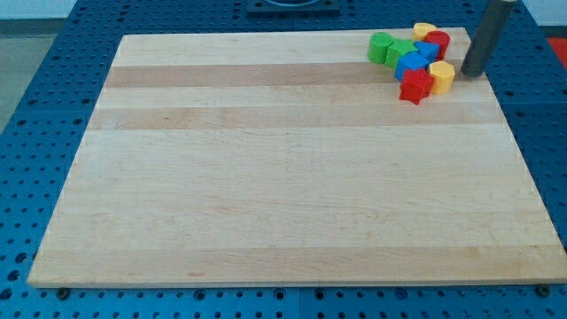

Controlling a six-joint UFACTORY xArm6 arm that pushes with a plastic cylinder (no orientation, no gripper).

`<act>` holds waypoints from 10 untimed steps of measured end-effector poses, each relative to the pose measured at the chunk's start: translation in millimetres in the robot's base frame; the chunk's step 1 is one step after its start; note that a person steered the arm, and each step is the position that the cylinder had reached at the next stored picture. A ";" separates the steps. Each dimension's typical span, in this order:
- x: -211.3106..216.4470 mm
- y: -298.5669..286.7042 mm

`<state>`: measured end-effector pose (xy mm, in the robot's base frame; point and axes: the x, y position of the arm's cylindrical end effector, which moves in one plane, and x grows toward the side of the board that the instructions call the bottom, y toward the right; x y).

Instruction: Push the blue cube to the left of the red star

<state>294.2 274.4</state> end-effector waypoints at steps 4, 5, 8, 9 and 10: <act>1.0 -30.2; 2.2 -42.8; -3.7 -89.9; -3.7 -104.8; -3.7 -119.1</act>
<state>290.5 155.3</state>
